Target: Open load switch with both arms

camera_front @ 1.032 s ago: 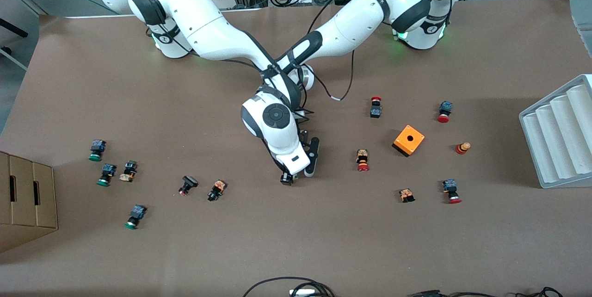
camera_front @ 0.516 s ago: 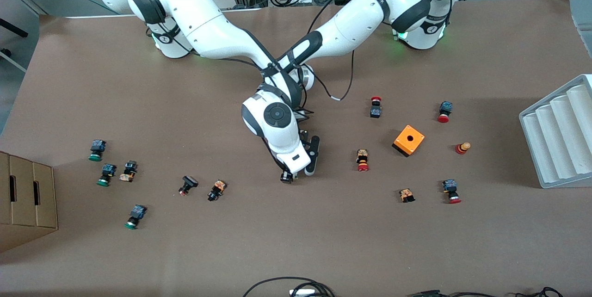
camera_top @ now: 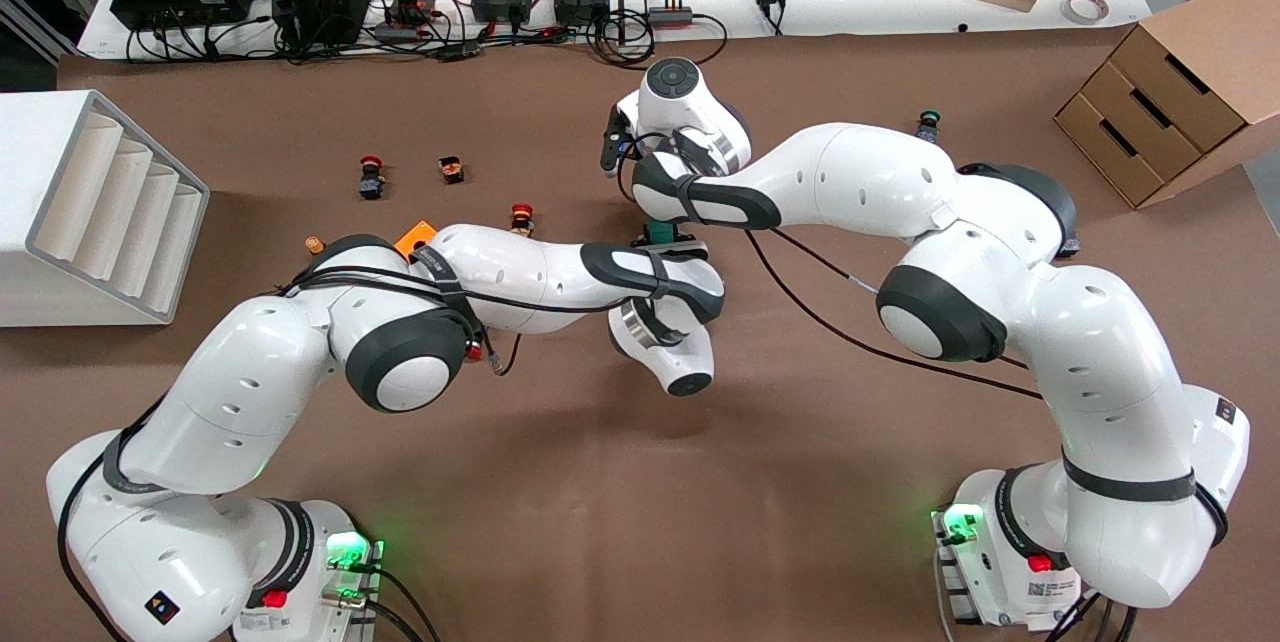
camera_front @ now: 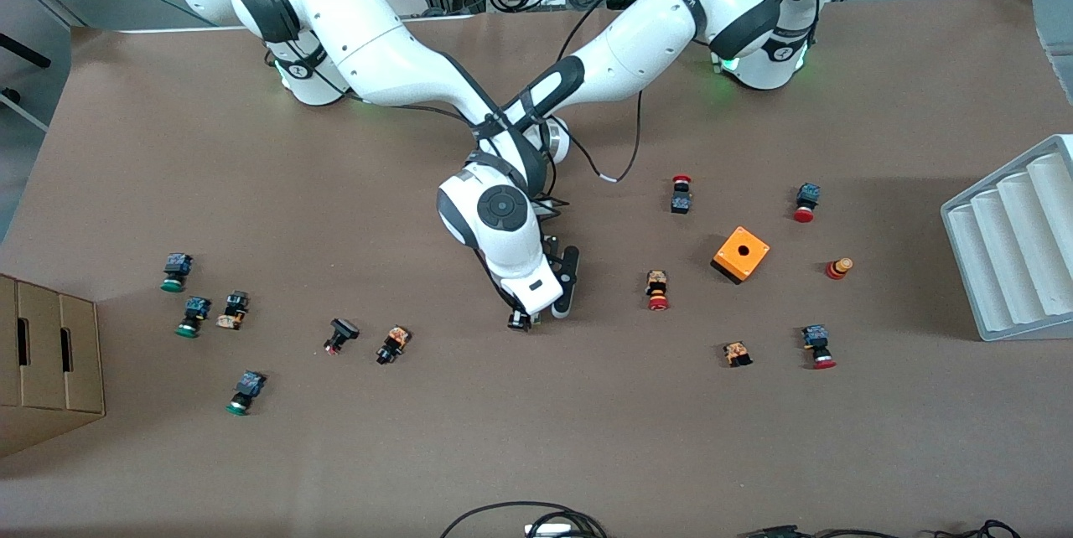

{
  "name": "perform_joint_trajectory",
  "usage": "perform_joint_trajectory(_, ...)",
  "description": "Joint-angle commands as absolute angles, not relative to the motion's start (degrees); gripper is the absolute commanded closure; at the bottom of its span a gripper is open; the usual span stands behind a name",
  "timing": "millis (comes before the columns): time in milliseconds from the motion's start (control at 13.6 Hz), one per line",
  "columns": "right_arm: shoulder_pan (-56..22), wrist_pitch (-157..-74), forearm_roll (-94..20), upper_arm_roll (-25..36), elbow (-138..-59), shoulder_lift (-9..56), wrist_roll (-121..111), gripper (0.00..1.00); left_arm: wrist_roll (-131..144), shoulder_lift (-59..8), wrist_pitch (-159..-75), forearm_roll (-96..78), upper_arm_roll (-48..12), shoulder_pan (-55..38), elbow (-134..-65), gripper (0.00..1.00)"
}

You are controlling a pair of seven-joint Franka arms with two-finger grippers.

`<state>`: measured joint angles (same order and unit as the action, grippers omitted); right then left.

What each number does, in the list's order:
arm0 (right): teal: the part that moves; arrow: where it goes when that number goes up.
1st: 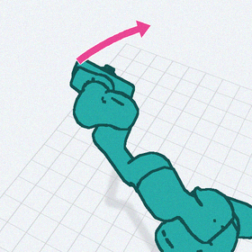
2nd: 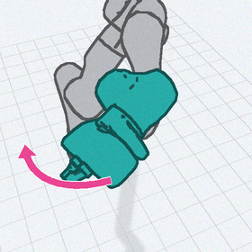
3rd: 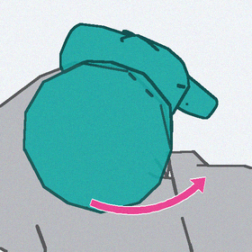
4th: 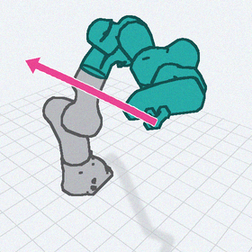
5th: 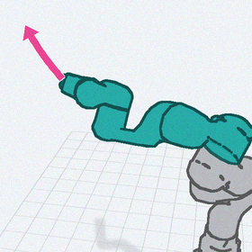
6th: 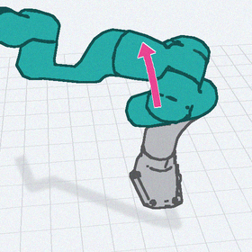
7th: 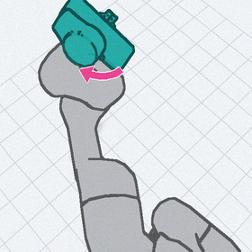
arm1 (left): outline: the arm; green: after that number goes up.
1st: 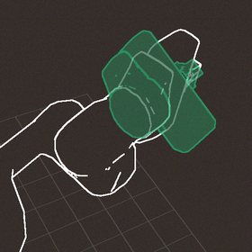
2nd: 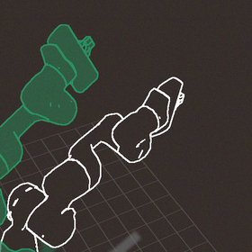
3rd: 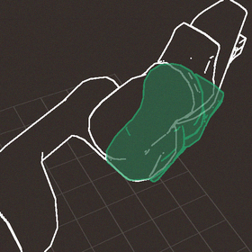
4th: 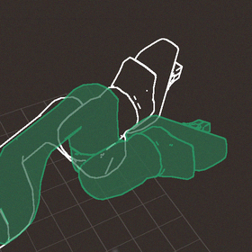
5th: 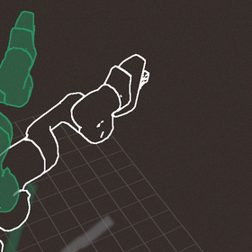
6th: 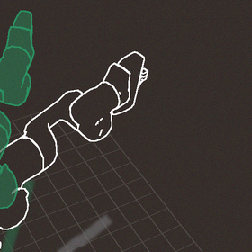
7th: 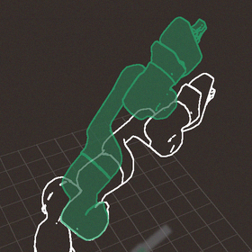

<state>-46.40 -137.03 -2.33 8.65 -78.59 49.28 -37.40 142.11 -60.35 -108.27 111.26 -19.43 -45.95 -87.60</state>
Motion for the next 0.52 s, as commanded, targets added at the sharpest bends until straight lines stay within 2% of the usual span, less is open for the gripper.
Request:
perform_joint_trajectory(0,-47.55,-136.32,-3.87,9.23,-80.77,48.16,-37.88,0.47,143.26,-60.91,-107.4,111.62,-18.98,-46.49,-87.45,0.46)
perform_joint_trajectory(442,-47.81,-136.32,-3.87,9.23,-81.3,48.08,-37.88,0.47,143.26,-60.91,-107.4,111.62,-18.98,-46.49,-87.45,0.46)
